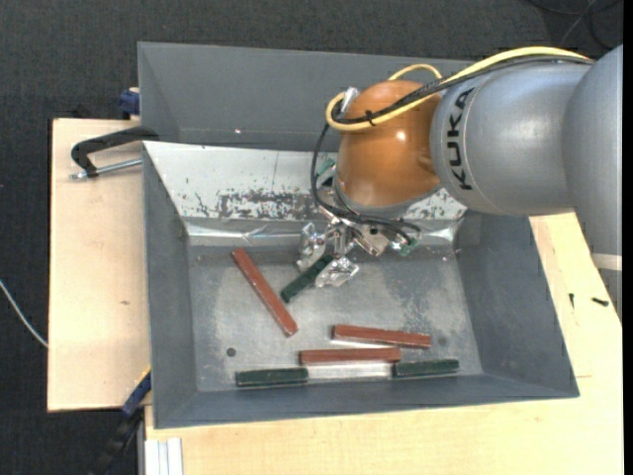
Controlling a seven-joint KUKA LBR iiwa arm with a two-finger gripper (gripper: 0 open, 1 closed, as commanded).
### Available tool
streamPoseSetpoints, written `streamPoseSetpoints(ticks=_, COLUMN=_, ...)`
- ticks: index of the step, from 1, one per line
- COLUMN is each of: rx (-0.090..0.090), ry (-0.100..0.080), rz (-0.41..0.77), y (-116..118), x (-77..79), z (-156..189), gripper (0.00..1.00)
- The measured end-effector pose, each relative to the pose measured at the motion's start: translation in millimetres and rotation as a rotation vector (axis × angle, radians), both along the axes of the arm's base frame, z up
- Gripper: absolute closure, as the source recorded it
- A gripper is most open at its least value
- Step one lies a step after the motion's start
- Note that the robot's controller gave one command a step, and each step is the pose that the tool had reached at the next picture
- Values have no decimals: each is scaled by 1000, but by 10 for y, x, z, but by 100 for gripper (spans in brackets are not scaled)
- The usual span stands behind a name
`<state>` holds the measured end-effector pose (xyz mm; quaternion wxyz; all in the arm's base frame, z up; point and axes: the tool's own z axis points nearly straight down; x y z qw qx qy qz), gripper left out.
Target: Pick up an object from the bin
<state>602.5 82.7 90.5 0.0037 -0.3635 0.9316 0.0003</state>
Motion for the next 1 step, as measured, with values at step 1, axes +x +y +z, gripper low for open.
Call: streamPoseSetpoints(ticks=1, rx=0, ry=-5, rz=-36, y=-87, x=-73, z=1805, gripper=100)
